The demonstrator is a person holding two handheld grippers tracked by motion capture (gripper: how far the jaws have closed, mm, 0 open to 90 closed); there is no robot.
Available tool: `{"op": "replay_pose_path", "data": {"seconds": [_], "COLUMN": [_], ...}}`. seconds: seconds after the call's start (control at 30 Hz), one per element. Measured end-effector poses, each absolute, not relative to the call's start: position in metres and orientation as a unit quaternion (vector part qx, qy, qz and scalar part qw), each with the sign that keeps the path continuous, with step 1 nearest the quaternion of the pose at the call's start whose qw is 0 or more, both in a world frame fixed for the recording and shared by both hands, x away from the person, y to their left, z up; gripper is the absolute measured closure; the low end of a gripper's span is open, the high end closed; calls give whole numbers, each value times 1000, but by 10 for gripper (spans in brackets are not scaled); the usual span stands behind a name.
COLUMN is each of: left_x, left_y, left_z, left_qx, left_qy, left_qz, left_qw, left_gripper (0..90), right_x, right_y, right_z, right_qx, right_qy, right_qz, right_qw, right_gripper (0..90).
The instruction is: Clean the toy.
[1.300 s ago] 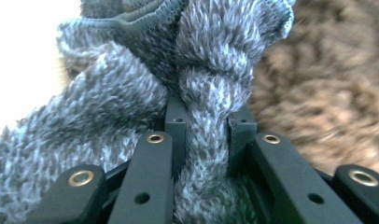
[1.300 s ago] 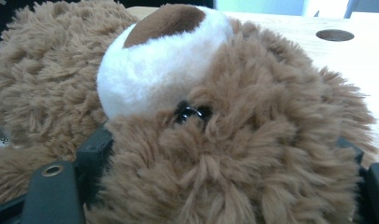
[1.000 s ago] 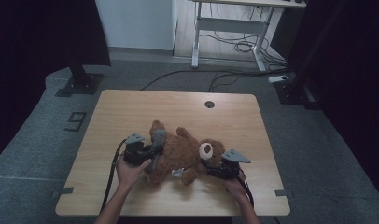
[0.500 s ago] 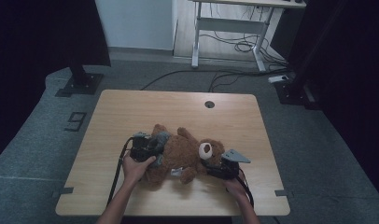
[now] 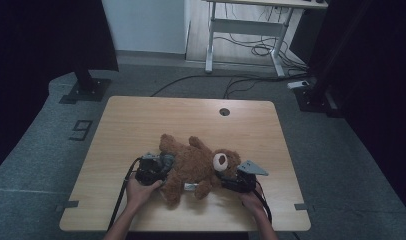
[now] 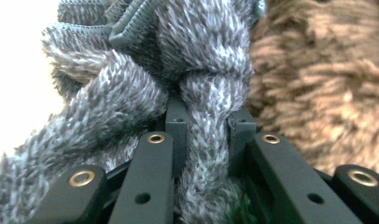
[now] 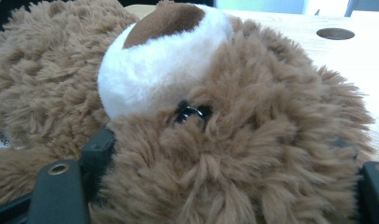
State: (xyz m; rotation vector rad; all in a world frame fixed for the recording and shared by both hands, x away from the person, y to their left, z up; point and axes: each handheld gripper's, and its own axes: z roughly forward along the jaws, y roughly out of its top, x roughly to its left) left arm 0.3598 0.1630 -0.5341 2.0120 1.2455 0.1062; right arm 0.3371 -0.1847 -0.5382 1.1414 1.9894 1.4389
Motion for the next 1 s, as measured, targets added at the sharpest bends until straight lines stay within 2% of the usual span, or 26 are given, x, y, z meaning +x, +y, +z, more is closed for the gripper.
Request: {"op": "replay_pose_path", "data": {"seconds": [0.17, 0.37, 0.67, 1.0], "left_x": [356, 346, 325, 309], "left_y": [165, 181, 207, 244], "left_z": [-534, -514, -482, -485], "left_qx": [788, 770, 755, 737], "left_qy": [484, 485, 469, 492], "left_qz": [49, 78, 126, 144], "left_qw": [376, 407, 440, 440], "left_gripper": [755, 755, 756, 753], "right_x": [337, 337, 337, 335], "right_y": [-185, -185, -185, -185], "right_z": [-539, -538, -534, -528], "right_qx": [413, 413, 412, 408], "right_qy": [716, 714, 714, 713], "right_qz": [520, 521, 520, 525], "right_qw": [215, 218, 224, 222], "right_gripper": [232, 208, 124, 75]}}
